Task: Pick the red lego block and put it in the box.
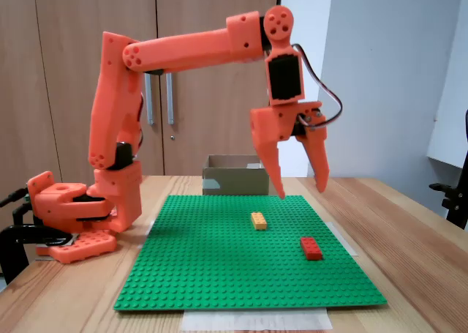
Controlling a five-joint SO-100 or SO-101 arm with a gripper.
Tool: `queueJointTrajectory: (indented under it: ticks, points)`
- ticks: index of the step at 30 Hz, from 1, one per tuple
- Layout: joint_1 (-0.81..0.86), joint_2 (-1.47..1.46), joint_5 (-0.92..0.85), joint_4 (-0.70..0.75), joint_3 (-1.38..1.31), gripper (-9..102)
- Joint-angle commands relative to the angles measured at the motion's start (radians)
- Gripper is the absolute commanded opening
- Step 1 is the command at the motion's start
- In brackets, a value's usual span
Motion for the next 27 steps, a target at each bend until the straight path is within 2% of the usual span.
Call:
queueJointTrajectory:
  ticks: [1, 27]
  points:
    - [-0.012, -0.011, 0.011, -0.011, -0.038, 27]
    - [-0.035, -0.153, 0.107, -0.210, 0.014, 28]
